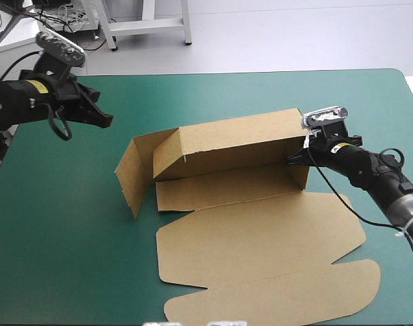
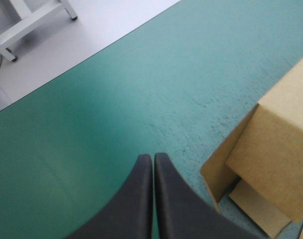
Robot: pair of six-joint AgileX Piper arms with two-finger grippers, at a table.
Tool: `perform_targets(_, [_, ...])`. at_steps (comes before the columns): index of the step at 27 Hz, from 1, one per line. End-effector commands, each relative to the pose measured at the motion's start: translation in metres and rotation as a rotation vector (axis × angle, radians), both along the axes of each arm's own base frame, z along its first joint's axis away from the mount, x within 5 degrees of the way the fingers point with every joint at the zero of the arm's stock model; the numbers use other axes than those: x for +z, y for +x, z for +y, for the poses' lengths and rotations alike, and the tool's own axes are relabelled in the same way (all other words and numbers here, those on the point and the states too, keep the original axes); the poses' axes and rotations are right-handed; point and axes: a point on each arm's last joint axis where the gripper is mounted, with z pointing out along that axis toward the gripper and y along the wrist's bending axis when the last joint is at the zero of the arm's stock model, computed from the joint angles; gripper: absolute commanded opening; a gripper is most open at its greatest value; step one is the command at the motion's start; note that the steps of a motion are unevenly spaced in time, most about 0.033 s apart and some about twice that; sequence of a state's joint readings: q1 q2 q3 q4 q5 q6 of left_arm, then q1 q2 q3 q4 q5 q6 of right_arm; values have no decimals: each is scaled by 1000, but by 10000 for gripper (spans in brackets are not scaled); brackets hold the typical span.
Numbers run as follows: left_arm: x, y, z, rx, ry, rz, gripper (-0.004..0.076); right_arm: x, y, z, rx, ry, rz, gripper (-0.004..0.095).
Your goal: Fold the box
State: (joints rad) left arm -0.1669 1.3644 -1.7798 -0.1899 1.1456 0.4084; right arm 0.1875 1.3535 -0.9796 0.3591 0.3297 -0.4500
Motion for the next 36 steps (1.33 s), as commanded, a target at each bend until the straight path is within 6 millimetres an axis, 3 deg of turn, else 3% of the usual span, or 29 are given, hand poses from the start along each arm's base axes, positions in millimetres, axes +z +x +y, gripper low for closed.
perform_targets(1, [18,-31,21,115,-60,-146,-10,24,-1,-2,-23,30,-101,-20])
perform_targets(7, [-30,-75,34,202,-55,-193,-10,24,-1,-2,-23,30,-101,-20])
perform_targets(12, [-43,-95,37,212,-69,-238,-10,23,-1,-2,-22,30,-99,-20])
perform_targets(17, [-48,-102,38,213,-48,-211,-10,31,-7,-3,-11,26,-112,-20])
perform_targets(25, [-48,-102,38,214,-45,-207,-10,80,-28,-1,70,-1,7,-20])
perform_targets(29, [-48,-102,38,214,-45,-209,-10,94,-26,-1,55,-8,54,-20])
perform_targets(33, [-49,-103,38,213,-42,-196,-10,88,-15,0,25,-8,176,-20])
perform_targets(36, [-49,-103,38,213,-42,-195,-10,72,-3,3,39,-39,308,-20])
